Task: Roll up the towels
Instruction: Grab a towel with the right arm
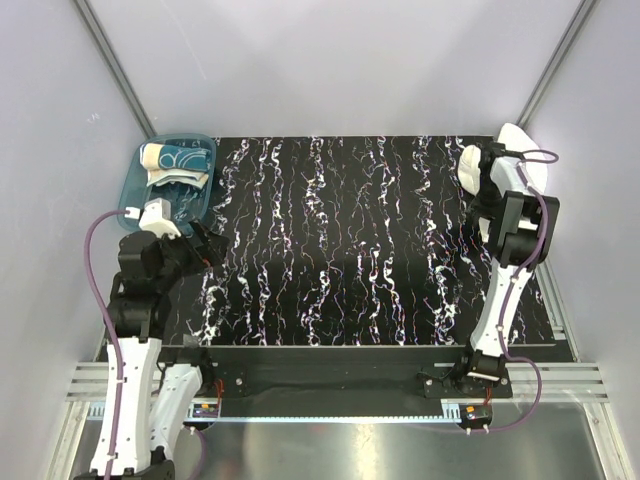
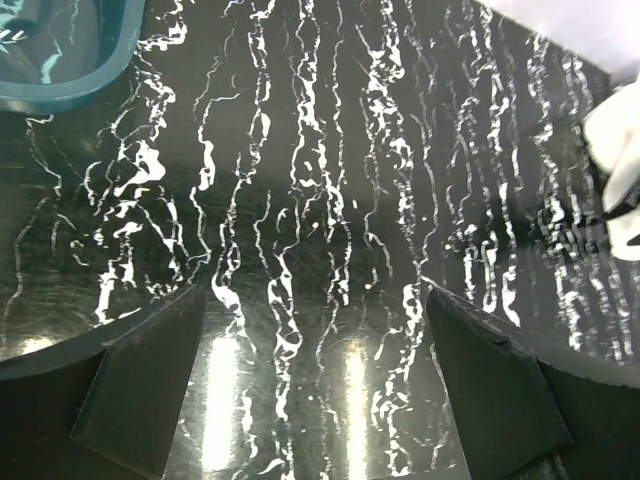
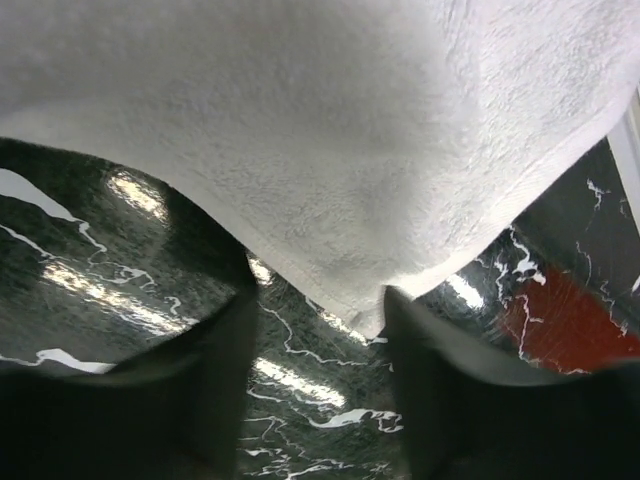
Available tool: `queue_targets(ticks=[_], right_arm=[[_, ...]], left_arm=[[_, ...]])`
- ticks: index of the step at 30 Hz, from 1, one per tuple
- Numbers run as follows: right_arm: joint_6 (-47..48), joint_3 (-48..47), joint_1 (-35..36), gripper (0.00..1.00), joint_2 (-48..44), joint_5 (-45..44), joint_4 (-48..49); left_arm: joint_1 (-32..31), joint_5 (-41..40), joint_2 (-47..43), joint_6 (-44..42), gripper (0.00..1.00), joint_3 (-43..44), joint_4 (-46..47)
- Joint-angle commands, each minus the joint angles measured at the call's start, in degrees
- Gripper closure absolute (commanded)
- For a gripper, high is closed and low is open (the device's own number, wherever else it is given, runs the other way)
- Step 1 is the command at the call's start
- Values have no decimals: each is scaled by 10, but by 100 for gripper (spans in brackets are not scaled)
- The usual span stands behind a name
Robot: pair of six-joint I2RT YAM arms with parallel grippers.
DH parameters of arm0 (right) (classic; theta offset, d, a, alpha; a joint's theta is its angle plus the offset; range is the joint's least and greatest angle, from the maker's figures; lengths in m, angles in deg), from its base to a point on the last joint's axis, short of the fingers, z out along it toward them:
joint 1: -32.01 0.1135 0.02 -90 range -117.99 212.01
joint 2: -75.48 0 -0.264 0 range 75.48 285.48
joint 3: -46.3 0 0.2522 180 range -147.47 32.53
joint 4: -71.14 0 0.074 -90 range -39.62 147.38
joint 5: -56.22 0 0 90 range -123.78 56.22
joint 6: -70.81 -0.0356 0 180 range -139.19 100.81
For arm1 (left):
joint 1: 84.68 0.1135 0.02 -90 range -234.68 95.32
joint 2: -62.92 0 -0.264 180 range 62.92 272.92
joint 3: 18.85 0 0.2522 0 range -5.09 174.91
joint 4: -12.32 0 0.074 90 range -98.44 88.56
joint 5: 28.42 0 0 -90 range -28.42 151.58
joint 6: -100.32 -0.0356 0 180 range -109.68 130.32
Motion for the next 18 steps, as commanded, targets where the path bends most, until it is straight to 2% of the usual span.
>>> queue_targets(ticks=[1,3,4,6,7,12,15,18], right_arm=[[-2,51,-12,51,-9,15,14],[0,64,-12,66,-15,26,25],[2,77,-12,79,-19,41,28],[7,90,-12,90,-28,59,43],[7,98,-12,100,-30,65,46],[10,125,-11,100,-72,95,63],[5,160,0,100,-125,149,84],[12,155,61,100,-177,154,80]], left_arm=[[-17,-36,1,-34,1,-2,15],[-18,-41,3,-39,1,-1,13],[-18,-44,3,-40,1,-2,15],[-19,-45,2,-39,1,-2,17],[-18,-43,1,-38,1,-2,17],[-30,-43,-3,-38,1,1,12],[-30,-39,-9,-34,1,3,10],[-30,-33,-6,-27,1,0,15]])
